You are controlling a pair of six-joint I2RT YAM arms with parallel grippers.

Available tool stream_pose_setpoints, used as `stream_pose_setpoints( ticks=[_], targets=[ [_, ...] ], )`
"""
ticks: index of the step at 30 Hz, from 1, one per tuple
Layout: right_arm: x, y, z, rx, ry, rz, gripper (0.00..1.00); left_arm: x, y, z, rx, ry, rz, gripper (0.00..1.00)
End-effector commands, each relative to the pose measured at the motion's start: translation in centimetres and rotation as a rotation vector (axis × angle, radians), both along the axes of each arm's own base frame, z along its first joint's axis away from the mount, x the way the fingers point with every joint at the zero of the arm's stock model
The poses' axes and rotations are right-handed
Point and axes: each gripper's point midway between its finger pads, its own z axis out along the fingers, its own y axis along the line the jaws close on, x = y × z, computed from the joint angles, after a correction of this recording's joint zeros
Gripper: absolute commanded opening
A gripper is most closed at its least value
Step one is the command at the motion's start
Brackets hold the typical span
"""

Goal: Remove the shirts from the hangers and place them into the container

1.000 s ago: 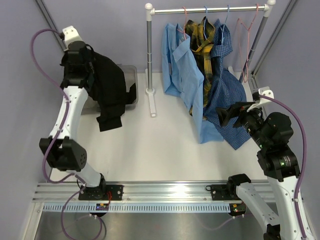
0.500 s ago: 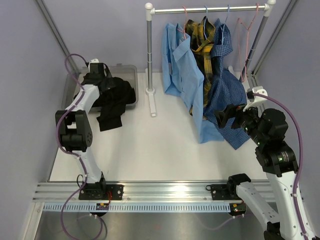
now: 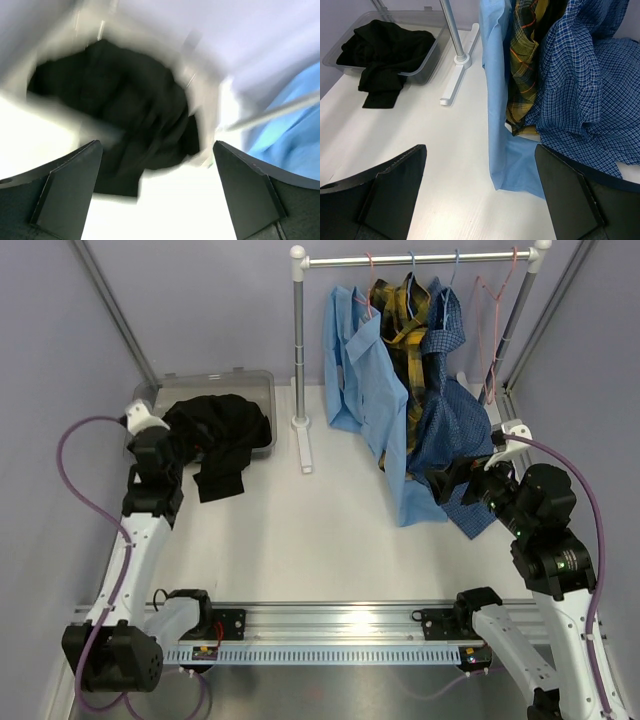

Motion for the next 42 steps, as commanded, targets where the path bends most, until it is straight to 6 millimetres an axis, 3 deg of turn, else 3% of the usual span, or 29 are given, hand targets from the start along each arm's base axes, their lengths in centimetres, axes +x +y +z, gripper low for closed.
stream_pose_setpoints(
  ticks=[1,2,5,6,10,20,26,36,42],
  targets=[
    [-0.8,1.0,0.4,0.018,-0.028,0.061,1.0,-1.2,-0.9,-8.3,-0.073,0.132,-0.017,0.99],
    [-0.8,1.0,0.4,0.021,-0.031,0.065,1.0,-2.1,-1.4,-11.0,-0.078,0.172,-0.04,0.99],
    [-1.1,1.3,0.4,0.03,-0.034,0.079,1.0,-2.0,-1.2,-12.5,-0.078,0.126,-0.036,0.99],
    [-1.2,1.4,0.4,0.033,-0.032,0.085,0.99,-2.5,-1.3,-14.3,-0.063,0.148,-0.045,0.99],
    [-1.4,1.6,0.3,0.041,-0.029,0.097,0.99,-1.3,-1.0,-14.6,-0.011,0.102,-0.058,0.99],
    [-1.9,1.4,0.4,0.039,-0.044,0.097,0.99,2.9,-1.3,-15.9,0.123,0.24,-0.169,0.96],
    [-1.9,1.2,0.3,0.029,-0.048,0.088,1.0,3.4,-0.4,-14.2,0.204,0.209,-0.157,0.95],
    [-1.9,1.1,0.3,0.025,-0.051,0.082,0.99,2.8,0.5,-16.6,0.295,0.381,-0.192,0.92],
    [-1.7,1.2,0.2,0.025,-0.045,0.083,1.0,3.5,0.2,-17.5,0.313,0.41,-0.235,0.88]
  ],
)
